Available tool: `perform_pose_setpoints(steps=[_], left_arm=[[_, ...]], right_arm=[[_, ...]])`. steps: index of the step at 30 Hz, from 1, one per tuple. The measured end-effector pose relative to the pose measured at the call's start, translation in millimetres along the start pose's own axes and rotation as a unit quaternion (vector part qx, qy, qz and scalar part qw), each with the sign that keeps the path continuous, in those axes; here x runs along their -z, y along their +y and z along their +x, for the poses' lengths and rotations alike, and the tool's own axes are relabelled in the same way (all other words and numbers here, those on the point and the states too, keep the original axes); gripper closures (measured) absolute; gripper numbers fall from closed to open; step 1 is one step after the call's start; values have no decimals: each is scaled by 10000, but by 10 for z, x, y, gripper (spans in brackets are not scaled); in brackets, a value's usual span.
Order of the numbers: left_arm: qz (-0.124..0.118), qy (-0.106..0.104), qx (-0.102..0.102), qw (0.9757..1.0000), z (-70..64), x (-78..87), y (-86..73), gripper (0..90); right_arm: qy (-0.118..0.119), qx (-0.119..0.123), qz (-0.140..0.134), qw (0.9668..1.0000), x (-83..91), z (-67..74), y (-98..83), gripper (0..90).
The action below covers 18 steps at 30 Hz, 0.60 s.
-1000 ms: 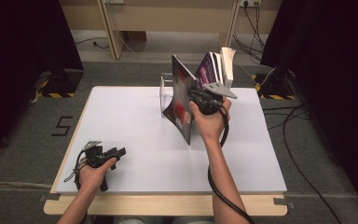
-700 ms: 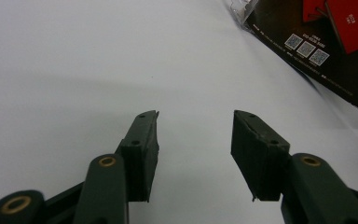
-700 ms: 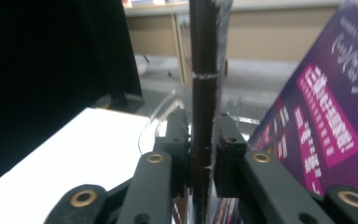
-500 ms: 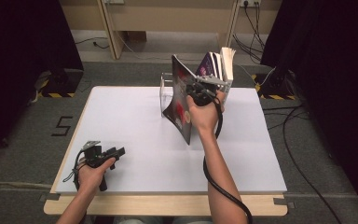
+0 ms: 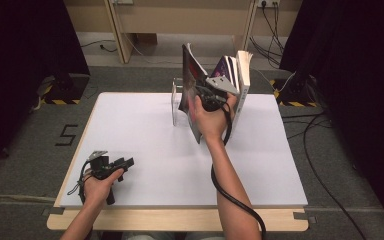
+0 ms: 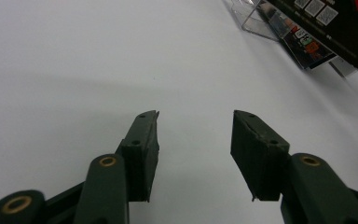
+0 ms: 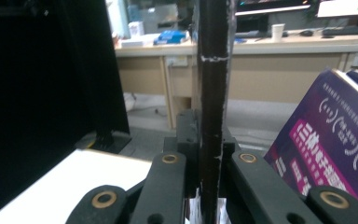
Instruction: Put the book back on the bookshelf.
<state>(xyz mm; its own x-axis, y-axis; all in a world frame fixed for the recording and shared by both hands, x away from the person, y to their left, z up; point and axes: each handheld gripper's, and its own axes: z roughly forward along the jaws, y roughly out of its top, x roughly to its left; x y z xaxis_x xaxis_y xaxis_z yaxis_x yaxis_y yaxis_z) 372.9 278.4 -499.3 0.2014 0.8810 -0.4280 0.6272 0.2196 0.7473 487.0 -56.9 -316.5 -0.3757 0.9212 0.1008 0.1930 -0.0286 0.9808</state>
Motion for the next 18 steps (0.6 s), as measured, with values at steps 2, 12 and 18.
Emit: perform_pose_setpoints(steps=[2, 12, 18], left_arm=[[10, 2, 7, 10000, 7, -2, -2, 506], [-17, -6, 30, 10000, 35, 9, 9, 506], [3, -29, -16, 10000, 25, 7, 6, 507]], right_arm=[[-106, -64, -93, 9999, -51, 9, 21, 869], [-503, 39, -238, 9984, -345, 59, 38, 869], [-585, 32, -329, 9977, -457, 80, 8, 868]])
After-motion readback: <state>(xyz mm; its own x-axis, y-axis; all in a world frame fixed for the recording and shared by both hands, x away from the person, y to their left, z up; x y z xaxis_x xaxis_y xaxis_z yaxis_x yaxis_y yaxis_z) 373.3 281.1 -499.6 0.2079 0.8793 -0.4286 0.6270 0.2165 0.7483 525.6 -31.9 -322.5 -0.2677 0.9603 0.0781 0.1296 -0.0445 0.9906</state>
